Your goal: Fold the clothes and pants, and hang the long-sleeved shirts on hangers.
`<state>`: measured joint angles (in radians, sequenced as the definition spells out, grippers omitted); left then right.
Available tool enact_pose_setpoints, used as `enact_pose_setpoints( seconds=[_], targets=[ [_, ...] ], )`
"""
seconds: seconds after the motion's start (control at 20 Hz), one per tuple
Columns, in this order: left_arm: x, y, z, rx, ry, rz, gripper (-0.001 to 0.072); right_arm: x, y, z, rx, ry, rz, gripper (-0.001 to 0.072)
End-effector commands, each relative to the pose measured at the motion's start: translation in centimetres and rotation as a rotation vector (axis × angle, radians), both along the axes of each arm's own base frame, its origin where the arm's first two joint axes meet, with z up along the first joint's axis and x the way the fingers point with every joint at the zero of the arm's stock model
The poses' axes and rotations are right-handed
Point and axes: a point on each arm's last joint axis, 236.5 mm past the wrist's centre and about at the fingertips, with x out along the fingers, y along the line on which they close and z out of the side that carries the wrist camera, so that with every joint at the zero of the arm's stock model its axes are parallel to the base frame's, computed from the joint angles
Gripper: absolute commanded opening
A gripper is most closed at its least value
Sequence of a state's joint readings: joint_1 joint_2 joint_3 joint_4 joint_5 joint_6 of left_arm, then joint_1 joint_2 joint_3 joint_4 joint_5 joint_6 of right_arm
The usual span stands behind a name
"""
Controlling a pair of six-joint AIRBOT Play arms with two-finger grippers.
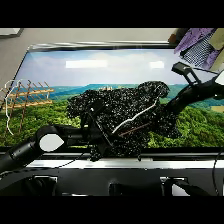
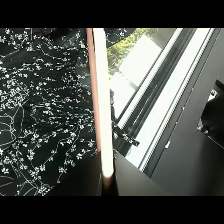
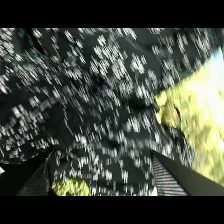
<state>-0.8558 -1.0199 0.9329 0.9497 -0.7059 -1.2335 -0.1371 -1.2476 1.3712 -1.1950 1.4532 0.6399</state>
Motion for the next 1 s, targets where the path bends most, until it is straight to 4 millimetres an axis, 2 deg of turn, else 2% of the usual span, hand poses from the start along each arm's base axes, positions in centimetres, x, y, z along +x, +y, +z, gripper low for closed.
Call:
enact_pose_setpoints(
  seconds=[0.0,0.05,0.2,0.3,0.35,0.5,0.6,0.95],
  targets=[
    [-0.2,0.1,-0.2,0.007,0.007,-0.006,0.0023,-0.3,1.4,-1.1,0.031,0.005,0.167,0.0564],
    [-0.2,0.1,-0.2,0.007,0.007,-0.006,0.0023,-0.8,1.7,-1.4,0.044,0.032,0.190,0.0521],
    [-0.2,0.1,-0.2,0.007,0.007,-0.006,0.0023,-0.7,3.4,-0.8,0.115,0.009,0.233,0.0521],
    [-0.2,0.1,-0.2,0.007,0.007,-0.006,0.0023,-0.7,3.9,-0.7,0.114,-0.016,0.292,0.0519],
    [-0.2,0.1,-0.2,0.007,0.007,-0.006,0.0023,-0.8,4.1,-0.8,0.104,-0.019,0.316,0.0487],
    [-0.2,0.1,-0.2,0.007,0.007,-0.005,0.0023,-1.2,5.6,-0.9,0.095,-0.023,0.372,0.0485],
    [-0.2,0.1,-0.2,0.007,0.006,-0.006,0.0023,-1.4,5.8,-1.0,0.083,-0.019,0.386,0.0483],
    [-0.2,0.1,-0.2,0.007,0.007,-0.006,0.0023,-2.4,6.2,-1.3,0.108,0.032,0.410,0.0258]
  ],
)
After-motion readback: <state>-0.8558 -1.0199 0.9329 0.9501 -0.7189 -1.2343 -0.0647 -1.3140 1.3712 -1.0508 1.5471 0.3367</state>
